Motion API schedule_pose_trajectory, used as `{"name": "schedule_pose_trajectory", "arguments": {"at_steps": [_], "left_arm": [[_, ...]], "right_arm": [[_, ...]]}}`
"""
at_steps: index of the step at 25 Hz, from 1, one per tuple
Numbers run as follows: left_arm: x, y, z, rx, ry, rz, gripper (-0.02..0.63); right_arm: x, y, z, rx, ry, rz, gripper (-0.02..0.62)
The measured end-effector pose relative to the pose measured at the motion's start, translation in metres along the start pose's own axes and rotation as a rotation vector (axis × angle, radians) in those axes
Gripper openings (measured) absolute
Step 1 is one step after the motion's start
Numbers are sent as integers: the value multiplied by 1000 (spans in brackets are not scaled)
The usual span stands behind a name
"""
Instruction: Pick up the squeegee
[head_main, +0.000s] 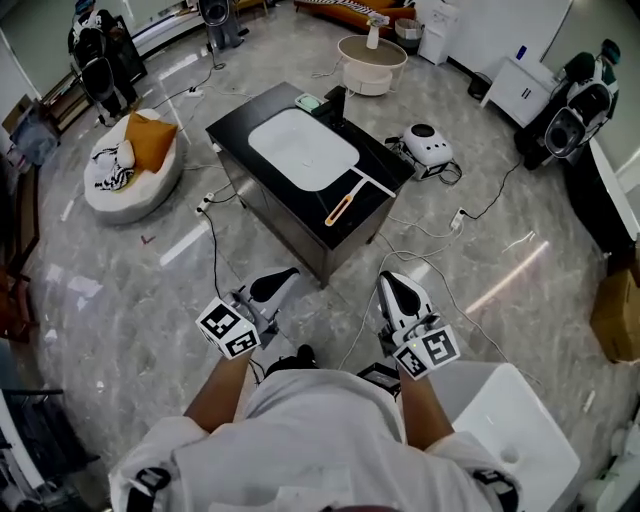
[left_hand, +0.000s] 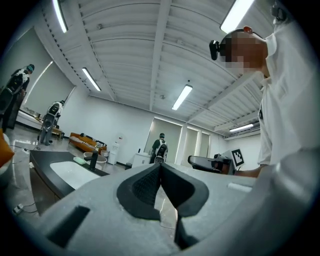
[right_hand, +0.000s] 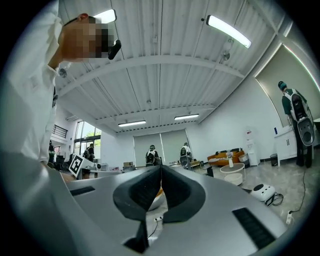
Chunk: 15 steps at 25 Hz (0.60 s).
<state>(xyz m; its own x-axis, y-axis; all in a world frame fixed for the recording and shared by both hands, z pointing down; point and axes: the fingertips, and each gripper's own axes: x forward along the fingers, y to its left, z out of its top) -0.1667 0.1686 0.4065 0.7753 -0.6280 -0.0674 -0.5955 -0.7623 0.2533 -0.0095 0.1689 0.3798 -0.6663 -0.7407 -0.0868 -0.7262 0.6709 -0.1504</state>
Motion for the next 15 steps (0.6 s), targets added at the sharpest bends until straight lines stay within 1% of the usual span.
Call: {"name": "schedule_pose_trajectory", "arguments": {"at_steps": [3, 8, 11, 15], "left_arm": [[18, 27, 7, 4, 15, -44, 15], [54, 58, 9, -4, 23, -88, 15], [75, 75, 4, -20, 41, -100, 15], [109, 100, 2, -24, 52, -100, 15]], "right_arm": [[20, -12, 2, -6, -4, -45, 15], [35, -44, -4, -16, 21, -104, 14], [44, -70, -8, 0, 14, -140, 14], [64, -111, -13, 10, 8, -150, 15]]}}
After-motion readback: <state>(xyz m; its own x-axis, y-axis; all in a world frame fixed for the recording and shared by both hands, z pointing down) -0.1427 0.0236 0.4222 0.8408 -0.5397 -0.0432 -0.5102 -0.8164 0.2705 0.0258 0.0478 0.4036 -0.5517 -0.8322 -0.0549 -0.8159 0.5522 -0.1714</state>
